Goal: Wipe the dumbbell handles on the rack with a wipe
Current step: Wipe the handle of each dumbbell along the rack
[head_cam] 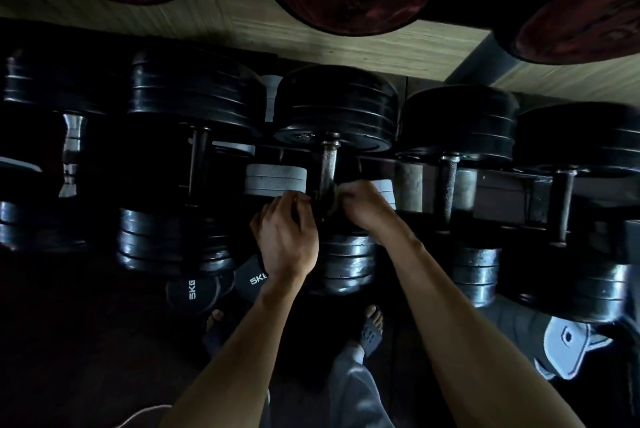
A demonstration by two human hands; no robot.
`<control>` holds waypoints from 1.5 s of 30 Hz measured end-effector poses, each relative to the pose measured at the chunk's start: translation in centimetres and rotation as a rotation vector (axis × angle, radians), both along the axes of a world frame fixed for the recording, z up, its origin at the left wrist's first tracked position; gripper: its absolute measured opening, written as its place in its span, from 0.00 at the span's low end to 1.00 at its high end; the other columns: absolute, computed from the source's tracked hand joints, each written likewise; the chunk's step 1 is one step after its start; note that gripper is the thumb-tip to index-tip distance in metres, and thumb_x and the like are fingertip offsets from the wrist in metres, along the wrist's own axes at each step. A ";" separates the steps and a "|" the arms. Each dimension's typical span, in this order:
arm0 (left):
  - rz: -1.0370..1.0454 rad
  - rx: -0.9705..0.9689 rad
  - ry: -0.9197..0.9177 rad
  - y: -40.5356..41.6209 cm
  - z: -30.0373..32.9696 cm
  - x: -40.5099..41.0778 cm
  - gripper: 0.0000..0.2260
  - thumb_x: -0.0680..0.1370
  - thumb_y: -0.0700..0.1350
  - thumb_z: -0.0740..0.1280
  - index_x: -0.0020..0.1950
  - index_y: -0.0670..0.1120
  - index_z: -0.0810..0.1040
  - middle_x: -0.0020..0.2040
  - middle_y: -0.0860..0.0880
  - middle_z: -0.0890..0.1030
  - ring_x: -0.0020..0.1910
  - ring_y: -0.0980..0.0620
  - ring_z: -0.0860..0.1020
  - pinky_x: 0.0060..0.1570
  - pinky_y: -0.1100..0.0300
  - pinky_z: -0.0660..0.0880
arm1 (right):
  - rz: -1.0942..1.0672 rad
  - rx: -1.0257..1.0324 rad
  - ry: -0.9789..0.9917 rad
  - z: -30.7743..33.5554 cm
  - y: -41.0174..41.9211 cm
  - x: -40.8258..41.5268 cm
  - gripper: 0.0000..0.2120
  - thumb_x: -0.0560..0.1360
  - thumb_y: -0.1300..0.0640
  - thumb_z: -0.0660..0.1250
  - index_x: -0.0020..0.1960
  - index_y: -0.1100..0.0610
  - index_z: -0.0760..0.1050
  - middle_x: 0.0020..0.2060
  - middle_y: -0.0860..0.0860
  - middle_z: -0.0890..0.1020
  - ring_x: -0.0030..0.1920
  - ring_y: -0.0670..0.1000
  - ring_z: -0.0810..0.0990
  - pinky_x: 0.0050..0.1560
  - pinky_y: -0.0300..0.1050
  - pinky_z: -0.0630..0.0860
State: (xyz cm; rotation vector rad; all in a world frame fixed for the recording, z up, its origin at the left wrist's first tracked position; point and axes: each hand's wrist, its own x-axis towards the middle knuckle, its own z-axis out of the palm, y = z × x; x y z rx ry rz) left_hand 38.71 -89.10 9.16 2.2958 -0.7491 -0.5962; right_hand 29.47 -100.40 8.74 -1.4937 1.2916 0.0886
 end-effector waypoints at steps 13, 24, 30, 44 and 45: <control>0.000 0.003 0.008 0.0 0.3 0.0 0.18 0.76 0.52 0.50 0.44 0.51 0.80 0.42 0.54 0.83 0.46 0.51 0.78 0.60 0.49 0.68 | -0.313 0.137 -0.104 -0.5 -0.1 0.6 0.10 0.75 0.73 0.67 0.36 0.66 0.77 0.29 0.58 0.79 0.25 0.47 0.80 0.30 0.39 0.78; -0.009 0.011 0.011 0.1 0.0 0.1 0.18 0.76 0.52 0.51 0.43 0.50 0.79 0.40 0.54 0.82 0.44 0.51 0.78 0.59 0.52 0.67 | -0.402 0.248 -0.202 0.4 0.4 0.5 0.12 0.76 0.74 0.65 0.37 0.64 0.76 0.30 0.55 0.82 0.30 0.47 0.83 0.33 0.38 0.79; -0.003 0.006 0.009 0.0 -0.1 0.1 0.17 0.77 0.52 0.52 0.44 0.52 0.80 0.40 0.55 0.84 0.46 0.52 0.79 0.60 0.51 0.68 | -0.627 0.033 -0.220 0.7 -1.7 2.4 0.06 0.72 0.72 0.73 0.46 0.64 0.79 0.32 0.52 0.82 0.26 0.42 0.81 0.28 0.35 0.78; -0.018 -0.005 0.004 0.0 -0.1 0.1 0.17 0.77 0.52 0.52 0.40 0.51 0.79 0.38 0.54 0.83 0.41 0.50 0.79 0.58 0.46 0.71 | -0.491 -0.128 -0.030 0.2 -0.5 2.5 0.15 0.65 0.63 0.80 0.31 0.49 0.78 0.34 0.49 0.85 0.38 0.52 0.85 0.45 0.54 0.84; -0.016 0.004 0.001 0.0 -0.1 0.1 0.17 0.77 0.52 0.52 0.41 0.52 0.79 0.39 0.54 0.83 0.43 0.50 0.79 0.59 0.46 0.70 | -0.533 -0.162 -0.050 0.4 -1.1 3.1 0.14 0.67 0.62 0.80 0.32 0.48 0.78 0.34 0.48 0.84 0.38 0.51 0.85 0.46 0.52 0.83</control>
